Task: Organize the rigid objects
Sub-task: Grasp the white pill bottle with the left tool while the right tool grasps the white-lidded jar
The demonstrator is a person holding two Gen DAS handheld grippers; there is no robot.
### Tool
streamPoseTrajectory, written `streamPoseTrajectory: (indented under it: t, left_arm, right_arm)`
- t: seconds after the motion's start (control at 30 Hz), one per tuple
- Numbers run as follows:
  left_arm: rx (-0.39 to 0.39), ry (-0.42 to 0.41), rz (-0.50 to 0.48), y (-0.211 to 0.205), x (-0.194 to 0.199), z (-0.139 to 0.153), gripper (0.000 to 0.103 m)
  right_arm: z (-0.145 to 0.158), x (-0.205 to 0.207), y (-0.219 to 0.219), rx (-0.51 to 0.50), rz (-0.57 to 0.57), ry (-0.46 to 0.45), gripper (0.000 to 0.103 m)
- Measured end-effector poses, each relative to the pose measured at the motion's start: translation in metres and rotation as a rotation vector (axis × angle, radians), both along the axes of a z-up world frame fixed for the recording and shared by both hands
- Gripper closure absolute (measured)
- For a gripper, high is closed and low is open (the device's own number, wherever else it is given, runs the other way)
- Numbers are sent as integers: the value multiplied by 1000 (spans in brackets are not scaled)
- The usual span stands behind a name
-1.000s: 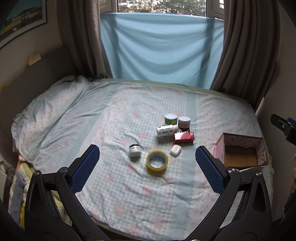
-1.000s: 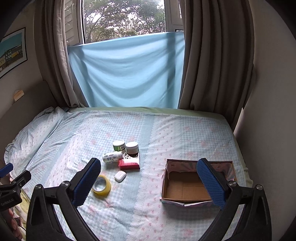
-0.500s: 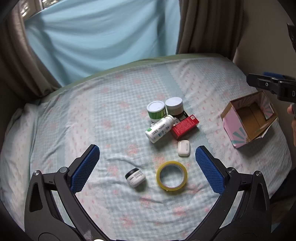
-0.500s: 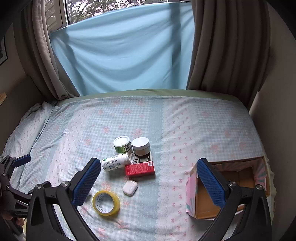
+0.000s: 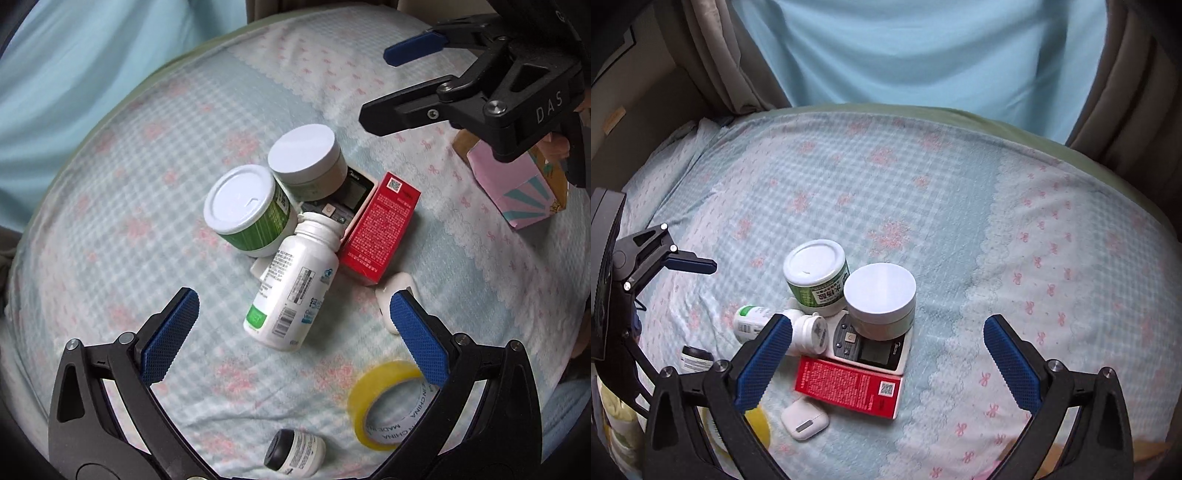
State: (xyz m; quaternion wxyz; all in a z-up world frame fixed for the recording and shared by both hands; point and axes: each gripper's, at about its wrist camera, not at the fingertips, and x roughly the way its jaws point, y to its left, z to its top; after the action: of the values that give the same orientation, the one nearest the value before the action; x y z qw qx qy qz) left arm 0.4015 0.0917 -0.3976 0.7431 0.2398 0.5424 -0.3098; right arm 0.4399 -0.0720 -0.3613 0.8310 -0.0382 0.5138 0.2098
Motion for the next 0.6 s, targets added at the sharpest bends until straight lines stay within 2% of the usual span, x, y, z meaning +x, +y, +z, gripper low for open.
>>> streamPoseTrajectory:
  t: [0.13,0.3,0.43,0.47,0.5,0.6]
  left_arm:
    - [13,77,-33,-10,21,-38,6]
    - [22,157,-67,-14,33,-67,17]
    - [58,174,-129,-19,30,-81,20]
    - [63,179,-143,-21,28,-83,27]
    - [71,180,-157,-23,27,-85,30]
    - [90,160,-188,-31,25,-88,31]
  right_arm:
    - [-42,28,12,-26,118,60,0]
    - [-65,42,19,-41,234,73,0]
    - [-75,47,22,-19,282,98,2]
    - [-78,48,24,-20,294,105,4]
    - [-81,49,26,-23,305,110,4]
    - [-88,51,32,-26,329,122,7]
